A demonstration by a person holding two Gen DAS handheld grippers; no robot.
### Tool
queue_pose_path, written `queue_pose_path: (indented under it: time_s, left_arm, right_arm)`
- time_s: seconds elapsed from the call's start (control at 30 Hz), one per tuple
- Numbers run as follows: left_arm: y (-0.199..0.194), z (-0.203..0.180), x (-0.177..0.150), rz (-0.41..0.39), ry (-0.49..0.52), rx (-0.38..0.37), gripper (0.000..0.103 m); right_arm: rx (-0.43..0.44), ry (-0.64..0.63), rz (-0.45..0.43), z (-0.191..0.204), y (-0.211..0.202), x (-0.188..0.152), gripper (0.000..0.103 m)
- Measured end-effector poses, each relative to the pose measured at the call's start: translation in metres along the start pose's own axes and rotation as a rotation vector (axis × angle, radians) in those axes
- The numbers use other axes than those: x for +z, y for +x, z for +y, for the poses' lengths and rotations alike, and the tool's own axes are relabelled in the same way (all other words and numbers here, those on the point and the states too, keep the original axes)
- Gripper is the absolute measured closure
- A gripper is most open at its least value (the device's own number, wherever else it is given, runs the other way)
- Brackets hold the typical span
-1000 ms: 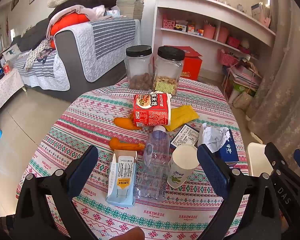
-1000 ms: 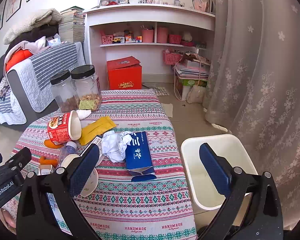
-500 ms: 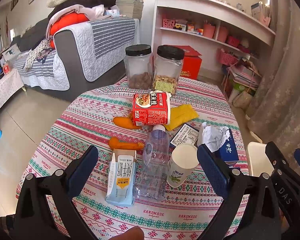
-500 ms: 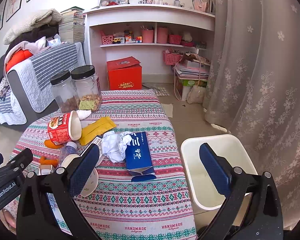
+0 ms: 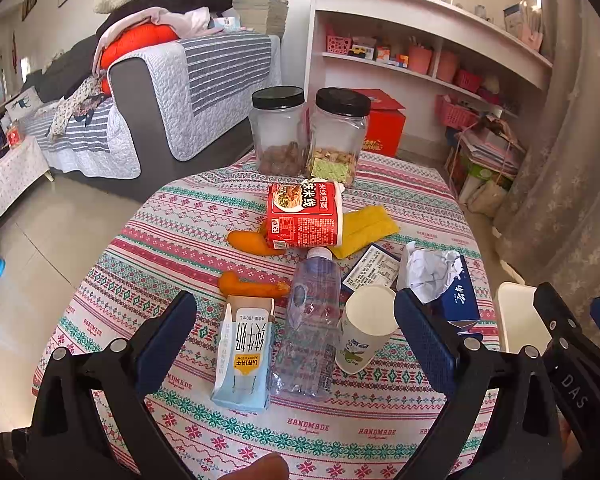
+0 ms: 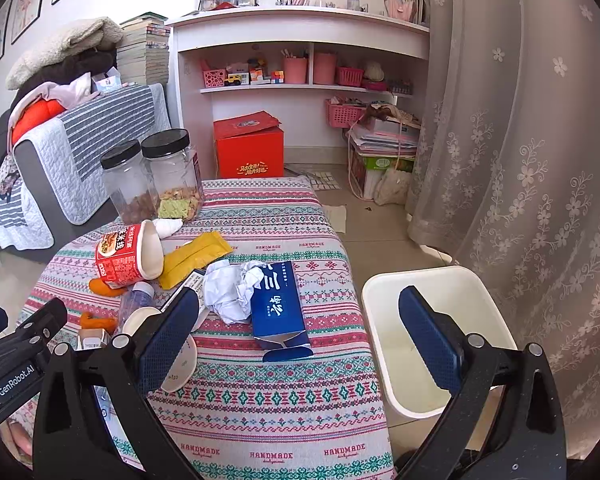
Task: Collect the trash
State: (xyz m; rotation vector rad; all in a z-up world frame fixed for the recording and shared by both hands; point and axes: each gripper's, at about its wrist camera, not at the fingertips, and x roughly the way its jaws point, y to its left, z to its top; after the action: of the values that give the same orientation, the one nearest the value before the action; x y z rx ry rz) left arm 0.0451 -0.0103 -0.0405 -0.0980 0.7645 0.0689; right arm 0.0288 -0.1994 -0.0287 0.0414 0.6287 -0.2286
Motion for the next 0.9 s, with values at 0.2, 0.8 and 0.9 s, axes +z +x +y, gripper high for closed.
queue_pose_path:
  time_s: [0.2, 0.8, 0.9]
  left_arm:
    - [0.002, 0.001, -0.001, 0.005, -0.001, 0.004, 0.007]
    - [0.004, 0.052, 0.064, 0.05, -0.157, -0.005, 0.007]
    - [0.017, 0.057, 0.092, 0.119, -0.153, -0.068, 0.007]
  right_arm:
    - [0.0, 0.0, 0.002, -0.001, -0.001, -0.001, 0.007]
    - [0.075, 0.04, 0.274, -0.026, 0.019, 0.028, 0.007]
    - [0.107, 0.063, 0.3, -0.028, 0.027, 0.034, 0.007]
